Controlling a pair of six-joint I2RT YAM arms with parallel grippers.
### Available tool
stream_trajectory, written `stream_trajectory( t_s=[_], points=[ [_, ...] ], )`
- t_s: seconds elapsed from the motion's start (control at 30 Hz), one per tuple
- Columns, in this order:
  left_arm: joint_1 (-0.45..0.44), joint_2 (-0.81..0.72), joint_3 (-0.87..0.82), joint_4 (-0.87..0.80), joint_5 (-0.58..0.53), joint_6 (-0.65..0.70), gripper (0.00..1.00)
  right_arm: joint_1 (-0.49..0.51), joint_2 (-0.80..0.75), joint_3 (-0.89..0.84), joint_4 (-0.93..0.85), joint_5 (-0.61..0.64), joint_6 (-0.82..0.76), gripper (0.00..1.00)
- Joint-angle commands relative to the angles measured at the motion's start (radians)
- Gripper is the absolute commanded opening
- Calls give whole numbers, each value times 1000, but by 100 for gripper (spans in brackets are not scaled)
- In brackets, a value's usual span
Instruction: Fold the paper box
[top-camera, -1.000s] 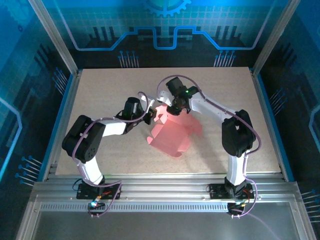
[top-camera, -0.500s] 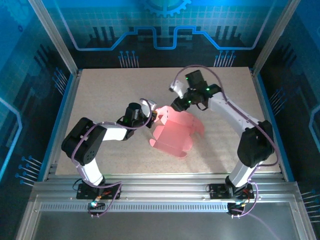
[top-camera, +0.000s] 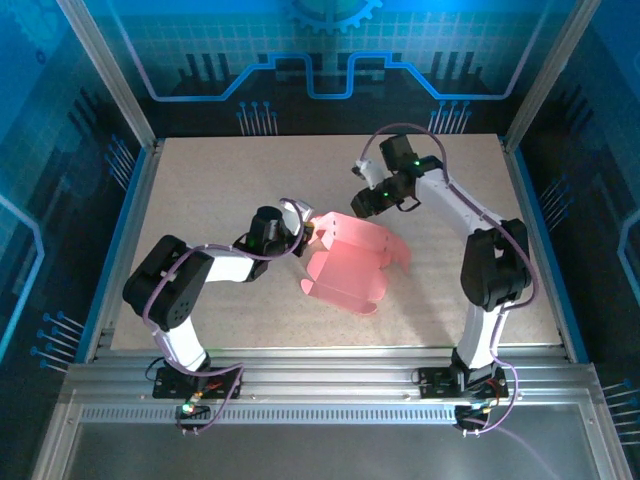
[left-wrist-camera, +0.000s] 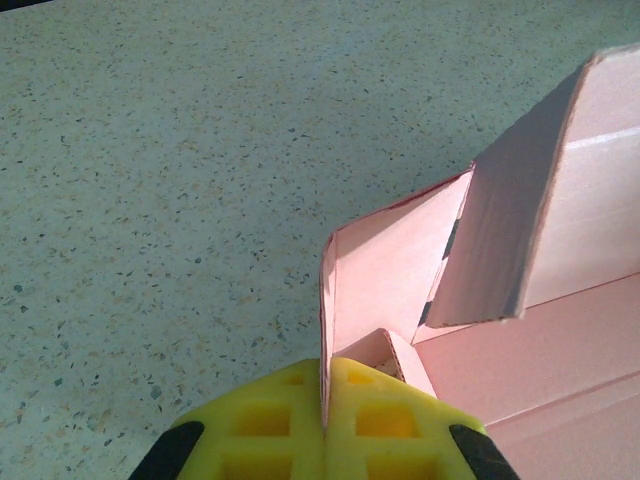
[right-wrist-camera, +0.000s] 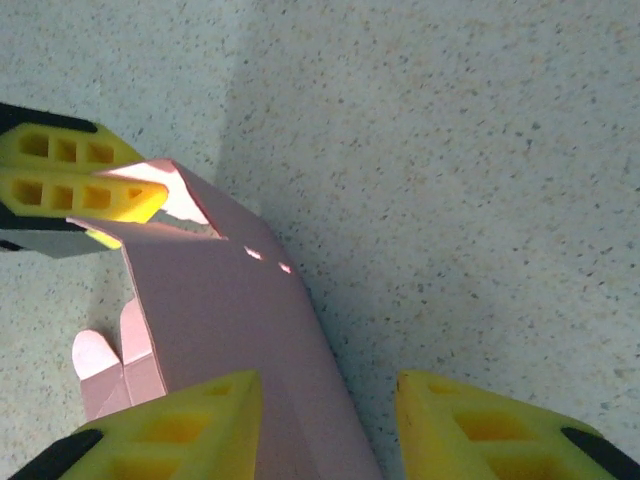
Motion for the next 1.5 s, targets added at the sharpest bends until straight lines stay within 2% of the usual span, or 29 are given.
stream_trajectory(
  t_s=[0.0,0.43,0.7,0.93,1.07,1.13,1.27,1.47],
  points=[
    [-6,-12,-10,-34,-13,16,0,4,12,37,-63,-55,-24,41],
    [-8,-11,-5,-35,-4,8,0,33,44,39,-85,-23,-51,38],
    [-8,-18,-2,-42,-1,7,0,62,76,52,-114,48,-88,42],
    [-7,-25,-5,-48,8,3,3,78,104,76,-132,80,-100,39],
    [-8,-33,-10,-48,12,2,11,78,111,79,-136,73,-108,38],
    [-8,-35,-15,-42,21,2,23,78,115,76,-136,73,-109,38],
    [-8,-38,-23,-18,47,-12,38,75,124,74,-136,70,-112,38],
    [-8,-65,-44,6,70,-29,51,76,128,74,-132,77,-109,38]
  ],
)
